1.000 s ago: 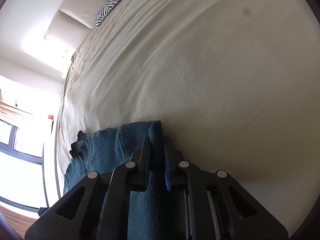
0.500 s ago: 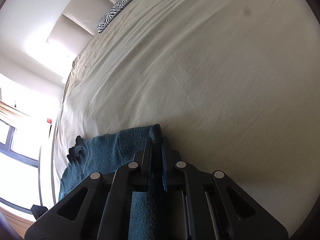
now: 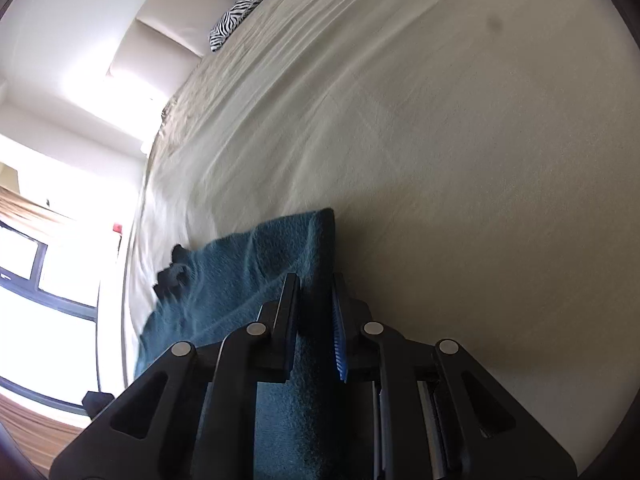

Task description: Fold small clothes

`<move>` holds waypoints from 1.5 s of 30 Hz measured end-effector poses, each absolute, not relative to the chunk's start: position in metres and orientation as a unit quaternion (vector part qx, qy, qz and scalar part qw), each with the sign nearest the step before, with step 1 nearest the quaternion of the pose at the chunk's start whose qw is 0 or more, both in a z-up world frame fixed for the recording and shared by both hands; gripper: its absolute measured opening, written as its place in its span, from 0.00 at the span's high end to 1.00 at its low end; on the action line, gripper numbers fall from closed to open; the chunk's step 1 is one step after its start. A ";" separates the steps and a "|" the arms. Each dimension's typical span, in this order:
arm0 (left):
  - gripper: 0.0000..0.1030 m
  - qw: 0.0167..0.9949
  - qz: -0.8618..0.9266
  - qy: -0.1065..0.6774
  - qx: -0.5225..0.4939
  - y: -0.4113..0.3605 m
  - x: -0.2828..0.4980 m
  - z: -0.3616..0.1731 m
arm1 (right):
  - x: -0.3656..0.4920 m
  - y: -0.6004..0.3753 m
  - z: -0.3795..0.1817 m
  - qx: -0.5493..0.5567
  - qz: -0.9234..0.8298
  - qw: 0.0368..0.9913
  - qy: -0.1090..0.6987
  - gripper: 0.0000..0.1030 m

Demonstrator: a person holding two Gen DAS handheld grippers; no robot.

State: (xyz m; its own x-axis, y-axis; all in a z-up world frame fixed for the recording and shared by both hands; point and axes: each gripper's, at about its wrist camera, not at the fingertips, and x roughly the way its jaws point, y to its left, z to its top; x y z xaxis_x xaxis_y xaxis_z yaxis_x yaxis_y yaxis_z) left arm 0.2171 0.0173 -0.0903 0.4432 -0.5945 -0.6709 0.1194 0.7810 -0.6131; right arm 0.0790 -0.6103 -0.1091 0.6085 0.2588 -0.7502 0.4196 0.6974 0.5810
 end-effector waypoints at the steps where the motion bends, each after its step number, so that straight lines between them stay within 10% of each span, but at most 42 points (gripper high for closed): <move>1: 0.90 0.813 -0.220 0.480 -0.247 0.018 0.217 -0.090 | 0.080 -0.610 -0.110 0.383 -0.057 0.811 0.440 0.92; 19: 0.89 0.811 -0.225 0.475 -0.255 0.022 0.215 -0.092 | 0.052 -0.564 -0.056 0.326 -0.054 0.858 0.393 0.90; 28: 0.88 0.810 -0.232 0.473 -0.258 0.027 0.213 -0.090 | 0.035 -0.595 -0.129 0.450 -0.028 0.797 0.403 0.99; 34: 0.43 0.832 -0.200 0.432 -0.284 0.064 0.182 -0.058 | 0.000 -0.594 -0.086 0.402 -0.082 0.831 0.377 0.89; 42: 0.40 0.833 -0.078 0.369 -0.404 0.222 0.109 -0.052 | -0.010 -0.519 -0.007 0.326 -0.015 0.882 0.339 0.87; 45: 0.40 0.811 -0.001 0.343 -0.475 0.293 0.080 -0.063 | -0.002 -0.467 0.008 0.300 0.023 0.893 0.334 0.72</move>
